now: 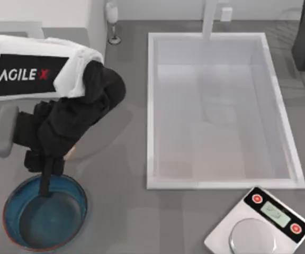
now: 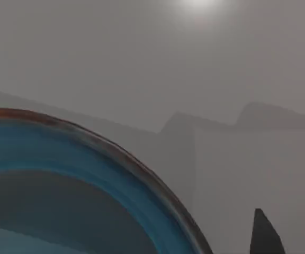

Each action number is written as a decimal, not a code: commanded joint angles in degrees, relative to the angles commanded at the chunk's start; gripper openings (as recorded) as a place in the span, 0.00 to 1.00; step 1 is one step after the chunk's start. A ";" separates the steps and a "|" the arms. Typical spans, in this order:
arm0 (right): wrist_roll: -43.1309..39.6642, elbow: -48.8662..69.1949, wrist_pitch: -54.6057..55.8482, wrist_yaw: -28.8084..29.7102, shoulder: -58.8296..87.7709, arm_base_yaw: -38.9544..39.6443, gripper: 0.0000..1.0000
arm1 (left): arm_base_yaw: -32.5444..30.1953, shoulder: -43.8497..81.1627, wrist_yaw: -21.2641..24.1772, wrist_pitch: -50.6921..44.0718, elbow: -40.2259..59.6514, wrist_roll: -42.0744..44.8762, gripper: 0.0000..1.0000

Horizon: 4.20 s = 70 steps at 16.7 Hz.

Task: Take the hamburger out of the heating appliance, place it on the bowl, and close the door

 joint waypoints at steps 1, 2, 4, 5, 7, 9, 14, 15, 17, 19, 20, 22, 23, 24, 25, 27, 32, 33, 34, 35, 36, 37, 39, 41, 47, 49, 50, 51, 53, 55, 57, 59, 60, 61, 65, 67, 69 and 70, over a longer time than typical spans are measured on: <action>0.00 0.00 0.00 0.00 0.00 0.00 1.00 | -2.06 2.35 -1.09 -4.86 1.60 -5.57 0.00; 0.00 0.00 0.00 0.00 0.00 0.00 1.00 | -4.01 4.70 -2.09 -9.45 3.04 -10.83 0.00; 0.00 0.00 0.00 0.00 0.00 0.00 1.00 | -7.48 9.18 -3.80 -17.62 5.41 -20.18 0.00; 0.00 0.00 0.00 0.00 0.00 0.00 1.00 | -9.02 11.27 -4.53 -21.22 6.41 -24.31 0.00; 0.00 0.00 0.00 0.00 0.00 0.00 1.00 | -11.56 14.90 -5.71 -27.15 7.94 -31.09 0.00; 0.00 0.00 0.00 0.00 0.00 0.00 1.00 | -13.34 17.59 -6.49 -31.28 8.93 -35.82 0.00; 0.00 0.00 0.00 0.00 0.00 0.00 1.00 | -14.33 19.16 -6.92 -33.58 9.45 -38.44 0.00; 0.00 0.00 0.00 0.00 0.00 0.00 1.00 | -14.33 19.16 -6.92 -33.58 9.45 -38.44 0.00; 0.00 0.00 0.00 0.00 0.00 0.00 1.00 | -13.90 19.88 -7.11 -32.44 10.15 -38.29 0.00; 0.00 0.00 0.00 0.00 0.00 0.00 1.00 | -13.34 19.64 -7.62 -30.93 8.44 -37.93 0.00; 0.00 0.00 0.00 0.00 0.00 0.00 1.00 | -12.91 19.42 -8.03 -29.76 7.12 -37.68 0.00; 0.00 0.00 0.00 0.00 0.00 0.00 1.00 | -11.93 18.93 -8.96 -27.11 4.11 -37.12 0.00; 0.00 0.00 0.00 0.00 0.00 0.00 1.00 | -11.46 18.72 -9.41 -25.83 2.64 -36.86 0.00; 0.00 0.00 0.00 0.00 0.00 0.00 1.00 | -11.06 18.58 -9.80 -24.72 1.38 -36.64 0.00; 0.00 0.00 0.00 0.00 0.00 0.00 1.00 | -10.76 18.56 -10.09 -23.92 0.45 -36.49 0.00; 0.00 0.00 0.00 0.00 0.00 0.00 1.00 | -10.63 18.64 -10.23 -23.55 0.03 -36.43 0.00; 0.00 0.00 0.00 0.00 0.00 0.00 1.00 | -10.63 18.64 -10.23 -23.55 0.03 -36.43 0.23; 0.00 0.00 0.00 0.00 0.00 0.00 1.00 | -10.63 18.64 -10.23 -23.55 0.03 -36.43 0.30; 0.00 0.00 0.00 0.00 0.00 0.00 1.00 | -10.63 18.64 -10.23 -23.55 0.03 -36.43 0.38; 0.00 0.00 0.00 0.00 0.00 0.00 1.00 | -10.63 18.64 -10.23 -23.55 0.03 -36.43 0.45; 0.00 0.00 0.00 0.00 0.00 0.00 1.00 | -10.63 18.64 -10.23 -23.55 0.03 -36.43 0.53; 0.00 0.00 0.00 0.00 0.00 0.00 1.00 | -10.63 18.64 -10.23 -23.55 0.03 -36.43 0.60; 0.00 0.00 0.00 0.00 0.00 0.00 1.00 | -10.63 18.64 -10.23 -23.55 0.03 -36.43 0.75; 0.00 0.00 0.00 0.00 0.00 0.00 1.00 | -10.63 18.64 -10.23 -23.55 0.03 -36.43 0.90; 0.00 0.00 0.00 0.00 0.00 0.00 1.00 | -10.63 18.64 -10.23 -23.55 0.03 -36.43 1.00; 0.00 0.00 0.00 0.00 0.00 0.00 1.00 | -10.63 18.64 -10.23 -23.55 0.03 -36.43 1.00; 0.00 0.00 0.00 0.00 0.00 0.00 1.00 | -10.63 18.64 -10.23 -23.55 0.03 -36.43 1.00; 0.00 0.00 0.00 0.00 0.00 0.00 1.00 | -11.72 16.04 -11.06 -24.96 0.73 -38.68 1.00; 0.00 0.00 0.00 0.00 0.00 0.00 1.00 | -11.57 15.61 -10.93 -24.63 0.46 -38.13 1.00; 0.00 0.00 0.00 0.00 0.00 0.00 1.00 | -10.77 13.28 -10.22 -22.87 -0.95 -35.25 1.00; 0.00 0.00 0.00 0.00 0.00 0.00 1.00 | -9.32 8.95 -8.94 -19.69 -3.50 -29.99 1.00; 0.00 0.00 0.00 0.00 0.00 0.00 1.00 | -7.27 2.52 -7.13 -15.18 -7.12 -22.21 1.00; 0.00 0.00 0.00 0.00 0.00 0.00 1.00 | -6.05 -1.38 -6.05 -12.51 -9.27 -17.40 1.00; 0.00 0.00 0.00 0.00 0.00 0.00 1.00 | -4.73 -5.68 -4.88 -9.59 -11.61 -12.01 1.00; 0.00 0.00 0.00 0.00 0.00 0.00 1.00 | 1.51 -26.31 0.63 4.12 -22.63 14.59 1.00; 0.00 0.00 0.00 0.00 0.00 0.00 1.00 | 5.08 -38.02 3.78 11.96 -28.92 30.02 1.00; 0.00 0.00 0.00 0.00 0.00 0.00 1.00 | 8.79 -50.04 7.06 20.12 -35.47 45.99 1.00; 0.00 0.00 0.00 0.00 0.00 0.00 1.00 | 10.67 -56.09 8.72 24.24 -38.78 54.00 1.00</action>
